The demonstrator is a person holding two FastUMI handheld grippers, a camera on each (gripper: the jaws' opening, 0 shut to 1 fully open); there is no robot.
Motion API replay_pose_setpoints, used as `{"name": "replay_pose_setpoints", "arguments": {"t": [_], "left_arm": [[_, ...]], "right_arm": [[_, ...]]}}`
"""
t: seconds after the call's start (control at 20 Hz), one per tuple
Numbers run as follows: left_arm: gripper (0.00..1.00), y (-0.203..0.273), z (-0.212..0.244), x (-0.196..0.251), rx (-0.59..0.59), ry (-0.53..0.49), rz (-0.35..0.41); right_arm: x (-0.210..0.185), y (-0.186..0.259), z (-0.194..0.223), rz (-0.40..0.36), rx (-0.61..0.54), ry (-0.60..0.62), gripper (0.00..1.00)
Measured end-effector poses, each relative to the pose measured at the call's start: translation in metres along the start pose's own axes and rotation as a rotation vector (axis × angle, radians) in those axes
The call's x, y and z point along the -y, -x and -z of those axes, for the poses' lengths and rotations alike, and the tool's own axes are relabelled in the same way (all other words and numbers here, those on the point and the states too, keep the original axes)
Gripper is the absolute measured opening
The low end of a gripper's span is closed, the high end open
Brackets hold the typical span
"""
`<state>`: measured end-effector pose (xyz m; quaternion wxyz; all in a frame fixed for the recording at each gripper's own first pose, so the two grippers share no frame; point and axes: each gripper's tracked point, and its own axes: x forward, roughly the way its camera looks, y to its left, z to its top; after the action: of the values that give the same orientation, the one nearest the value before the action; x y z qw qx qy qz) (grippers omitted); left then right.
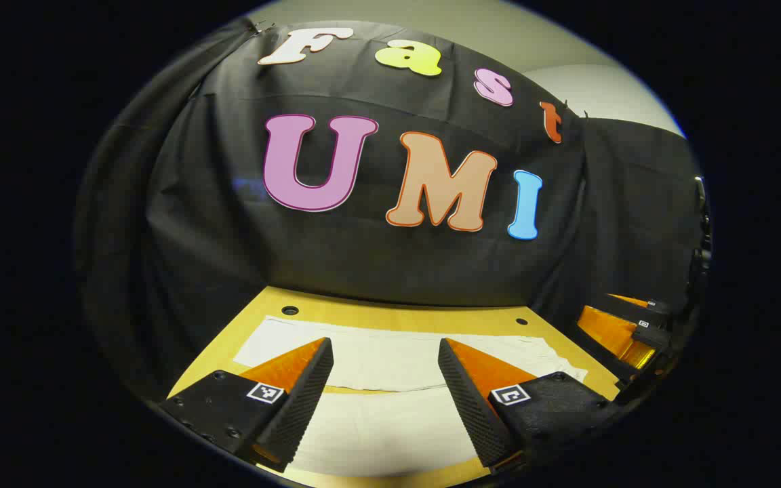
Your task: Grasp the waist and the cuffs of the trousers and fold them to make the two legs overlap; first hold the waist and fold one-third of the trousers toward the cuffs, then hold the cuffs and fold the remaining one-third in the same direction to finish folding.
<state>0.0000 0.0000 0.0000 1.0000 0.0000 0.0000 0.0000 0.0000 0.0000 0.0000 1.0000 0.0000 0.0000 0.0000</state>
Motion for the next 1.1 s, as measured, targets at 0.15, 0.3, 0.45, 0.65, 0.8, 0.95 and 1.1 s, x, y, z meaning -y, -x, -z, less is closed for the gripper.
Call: {"name": "replay_pose_setpoints", "arguments": {"t": [0.15, 0.3, 0.45, 0.65, 0.8, 0.95, 1.1], "left_arm": [[0.94, -0.001, 0.003, 0.001, -0.001, 0.009, -0.006], [0.95, -0.002, 0.004, 0.001, -0.009, 0.015, -0.015], [0.95, 0.000, 0.007, 0.000, -0.008, 0.019, -0.023], [0.95, 0.002, 0.010, 0.003, -0.016, 0.021, -0.023], [0.94, 0.004, 0.010, 0.003, -0.008, 0.005, -0.016], [0.95, 0.007, 0.010, 0.004, -0.002, 0.002, -0.002], [0.95, 0.010, 0.014, -0.005, -0.009, -0.005, -0.003]], "right_arm": [[0.002, -0.001, 0.000, -0.001, -0.003, -0.014, 0.98], [0.003, -0.002, 0.002, -0.002, -0.004, -0.030, 0.98], [0.009, 0.000, 0.006, 0.010, -0.013, -0.021, 0.98], [0.007, 0.002, 0.009, 0.002, -0.016, -0.024, 0.98], [0.006, 0.003, 0.010, -0.002, -0.017, -0.026, 0.98], [0.002, 0.002, 0.009, -0.010, -0.019, -0.026, 0.98], [-0.004, 0.001, 0.009, -0.013, -0.020, -0.017, 0.98]]}}
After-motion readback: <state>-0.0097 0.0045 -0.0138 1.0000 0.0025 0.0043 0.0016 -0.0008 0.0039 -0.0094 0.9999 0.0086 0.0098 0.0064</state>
